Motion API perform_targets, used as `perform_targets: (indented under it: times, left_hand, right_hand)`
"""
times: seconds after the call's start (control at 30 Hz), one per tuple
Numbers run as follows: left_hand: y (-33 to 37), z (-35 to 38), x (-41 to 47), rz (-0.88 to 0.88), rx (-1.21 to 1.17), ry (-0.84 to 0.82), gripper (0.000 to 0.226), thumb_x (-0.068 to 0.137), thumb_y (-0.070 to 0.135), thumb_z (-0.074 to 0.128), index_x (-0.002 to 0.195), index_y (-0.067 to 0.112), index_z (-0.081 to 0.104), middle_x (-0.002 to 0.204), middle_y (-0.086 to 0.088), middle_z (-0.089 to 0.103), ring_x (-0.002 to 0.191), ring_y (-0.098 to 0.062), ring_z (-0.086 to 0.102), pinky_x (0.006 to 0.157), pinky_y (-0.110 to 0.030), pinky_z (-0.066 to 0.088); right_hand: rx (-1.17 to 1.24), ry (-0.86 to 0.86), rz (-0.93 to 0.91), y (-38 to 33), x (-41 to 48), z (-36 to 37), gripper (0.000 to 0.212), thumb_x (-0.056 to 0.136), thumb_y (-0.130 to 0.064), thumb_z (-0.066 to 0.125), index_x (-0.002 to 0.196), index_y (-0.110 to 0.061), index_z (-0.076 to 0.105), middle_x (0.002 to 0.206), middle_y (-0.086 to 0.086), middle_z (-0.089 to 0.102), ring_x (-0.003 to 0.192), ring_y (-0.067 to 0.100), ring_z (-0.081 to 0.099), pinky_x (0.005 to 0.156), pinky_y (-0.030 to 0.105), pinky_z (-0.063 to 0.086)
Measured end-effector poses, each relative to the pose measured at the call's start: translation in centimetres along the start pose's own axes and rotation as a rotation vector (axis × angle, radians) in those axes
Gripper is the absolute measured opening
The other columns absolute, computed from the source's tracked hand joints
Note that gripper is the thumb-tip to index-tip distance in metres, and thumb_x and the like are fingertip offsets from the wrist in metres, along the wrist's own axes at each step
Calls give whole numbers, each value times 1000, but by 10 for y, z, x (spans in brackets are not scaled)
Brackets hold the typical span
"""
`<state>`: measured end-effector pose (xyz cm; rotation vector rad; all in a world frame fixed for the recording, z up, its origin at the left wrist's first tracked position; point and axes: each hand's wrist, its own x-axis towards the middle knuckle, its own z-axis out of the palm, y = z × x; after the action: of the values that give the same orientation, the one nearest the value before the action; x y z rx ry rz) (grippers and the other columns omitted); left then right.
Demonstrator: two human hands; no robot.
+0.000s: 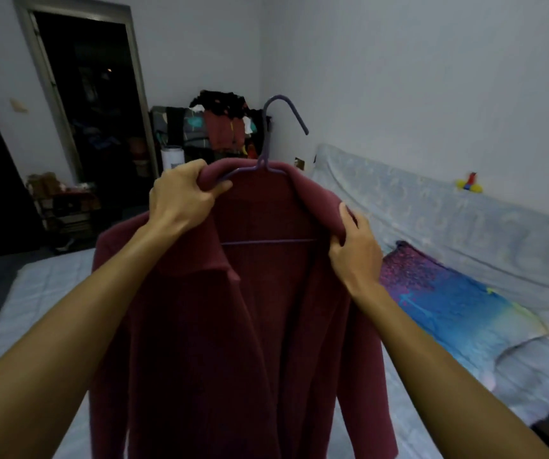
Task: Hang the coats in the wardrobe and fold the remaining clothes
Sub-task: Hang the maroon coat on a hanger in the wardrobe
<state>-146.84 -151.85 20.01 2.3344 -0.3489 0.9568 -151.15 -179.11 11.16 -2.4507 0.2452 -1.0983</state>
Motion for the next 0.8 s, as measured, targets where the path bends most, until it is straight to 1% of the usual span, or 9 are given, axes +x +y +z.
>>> perform_targets:
  times: [0.1,0.2,0.33,0.43,0.53,0.6,0.63,0.67,0.8]
  left_hand:
    - [-19,-11,-3,-10,-31,-43,38,75,61,64,80,23,61,68,3,61,63,-16,56,56,-30,41]
    - [-35,-14,-14,67,-12,-94,44,78,69,53,86,26,64,68,4,64,62,-15,60,56,-33,48]
    - [-38,-1,-29,167,174,-87,40,89,58,44,98,26,67,78,-8,69,71,-31,64,58,-33,44]
    - [-29,14,-31,112,245,-87,46,92,59,37,101,22,64,80,-12,68,73,-37,63,61,-37,46]
    - [-24,21,-23,76,224,-30,46,94,55,36,97,16,61,77,-14,66,70,-38,62,56,-36,41]
    - [-23,19,-18,92,209,23,45,94,53,38,96,15,60,75,-14,65,68,-38,62,55,-34,37]
    - [-23,16,-15,86,195,53,44,94,53,40,95,14,60,74,-14,65,67,-39,62,55,-34,36]
    - [-24,14,-13,72,175,83,43,94,52,41,93,13,60,73,-15,64,67,-39,61,55,-34,36]
    - [-32,8,-2,76,78,208,40,93,47,47,85,10,59,66,-13,62,60,-36,59,54,-31,31]
  right_hand:
    - [157,-6,159,-16,22,-8,28,80,-19,61,106,-21,70,88,10,69,89,31,65,66,31,42]
    - [425,1,355,-29,52,-20,16,77,-25,63,87,-19,74,62,-1,62,76,18,67,61,26,42]
    - [476,77,308,-58,73,-33,14,73,-31,63,79,-23,74,57,-8,61,63,9,61,60,29,48]
    - [528,42,195,-98,50,-23,15,73,-31,64,77,-18,69,62,-5,64,63,11,61,60,26,46]
    - [470,-261,-53,-119,0,3,23,72,-38,64,81,-17,67,74,-4,70,69,12,64,64,27,49]
    - [485,-572,-118,-109,-11,13,34,78,-45,65,102,-21,70,92,-7,72,79,4,65,73,27,52]
    - [542,-652,-90,-100,-6,12,38,83,-45,64,112,-22,68,98,-9,71,82,1,63,76,28,52]
    - [570,-612,-72,-89,2,9,34,87,-42,62,114,-23,68,99,-10,70,82,0,62,79,29,53]
    - [306,35,-215,-53,45,-18,17,83,-27,62,100,-23,67,99,-4,64,89,12,57,83,30,47]
